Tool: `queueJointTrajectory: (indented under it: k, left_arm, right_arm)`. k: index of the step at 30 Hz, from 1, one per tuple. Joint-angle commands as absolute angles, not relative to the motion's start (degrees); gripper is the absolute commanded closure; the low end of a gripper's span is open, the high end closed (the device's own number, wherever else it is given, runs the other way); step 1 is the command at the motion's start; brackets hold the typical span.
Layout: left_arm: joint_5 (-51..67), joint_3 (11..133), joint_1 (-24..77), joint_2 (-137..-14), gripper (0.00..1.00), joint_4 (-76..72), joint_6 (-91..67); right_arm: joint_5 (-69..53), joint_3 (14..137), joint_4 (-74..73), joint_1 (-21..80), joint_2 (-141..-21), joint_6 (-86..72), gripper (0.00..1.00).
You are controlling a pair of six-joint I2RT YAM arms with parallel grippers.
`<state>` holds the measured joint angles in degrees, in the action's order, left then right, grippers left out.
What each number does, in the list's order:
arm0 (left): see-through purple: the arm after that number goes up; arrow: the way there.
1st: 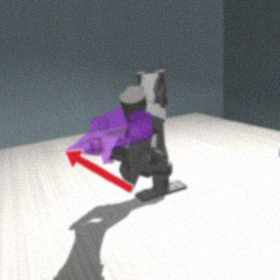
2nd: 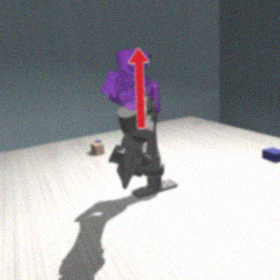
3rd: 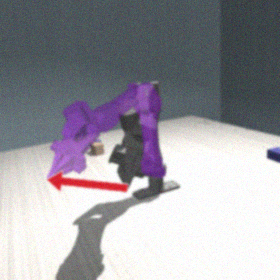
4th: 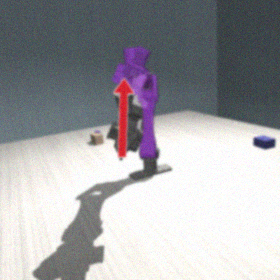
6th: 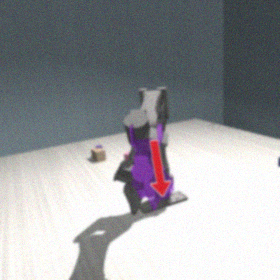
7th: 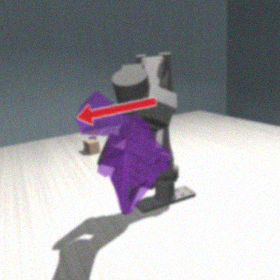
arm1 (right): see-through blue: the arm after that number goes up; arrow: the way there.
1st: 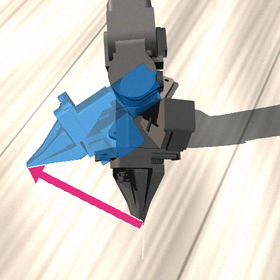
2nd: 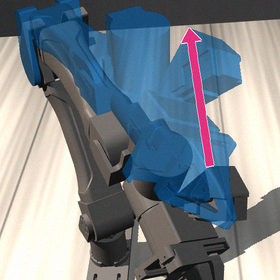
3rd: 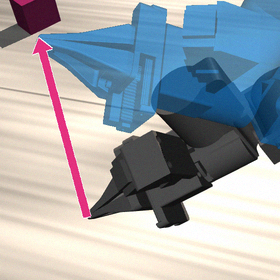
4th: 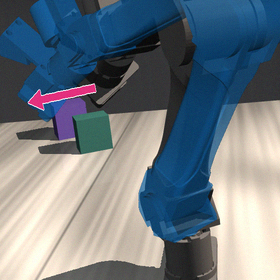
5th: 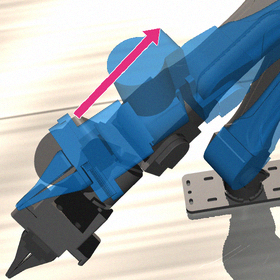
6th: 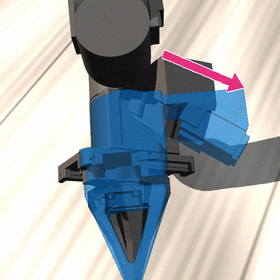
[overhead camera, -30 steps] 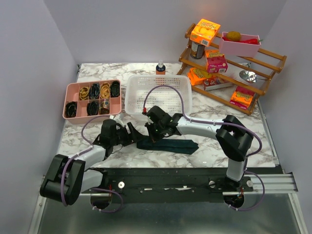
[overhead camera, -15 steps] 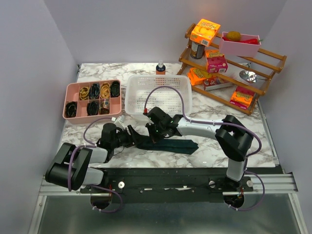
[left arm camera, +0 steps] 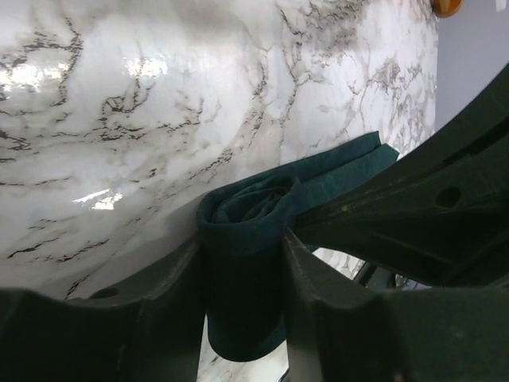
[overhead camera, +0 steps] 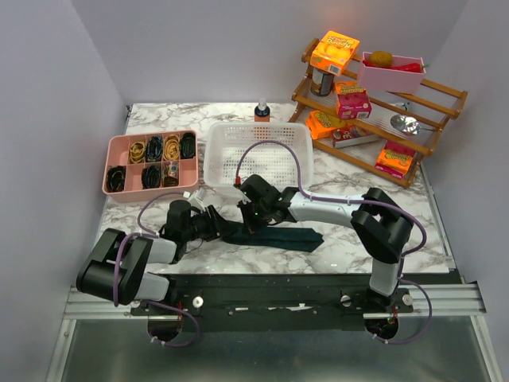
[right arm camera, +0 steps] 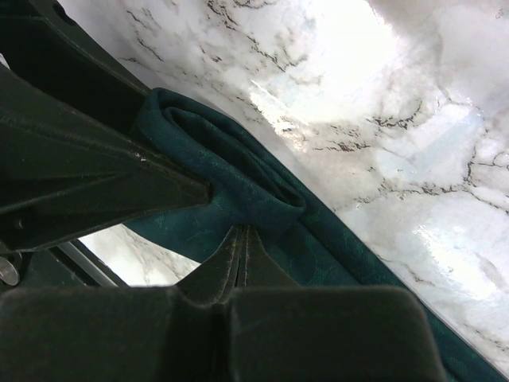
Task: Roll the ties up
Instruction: Roll the tie at the center of the board.
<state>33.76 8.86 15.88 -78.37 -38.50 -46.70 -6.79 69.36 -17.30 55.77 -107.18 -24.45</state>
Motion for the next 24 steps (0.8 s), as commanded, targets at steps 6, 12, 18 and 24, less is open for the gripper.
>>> queueJointTrajectory:
  k: [6, 12, 18, 24]
  left_arm:
    - [31.03, 12.21, 16.78, -73.41, 0.69, -27.53, -43.78]
    - [22.69, 19.42, 20.3, -67.16, 0.76, -8.8, -37.71]
    - [16.27, 24.6, 25.31, -66.53, 0.79, -0.1, -36.3]
    - [12.13, 28.03, 27.07, -66.62, 0.84, 6.32, -34.37]
  right_arm:
    - [-5.54, 67.06, -18.46, 55.81, -108.9, -24.26, 0.99]
    - [-6.76, 67.67, -18.54, 55.72, -109.25, -24.43, 0.99]
    - [-8.26, 68.82, -18.46, 55.81, -110.74, -25.14, 0.99]
    - [-7.65, 67.24, -18.54, 55.72, -109.69, -25.22, 0.99]
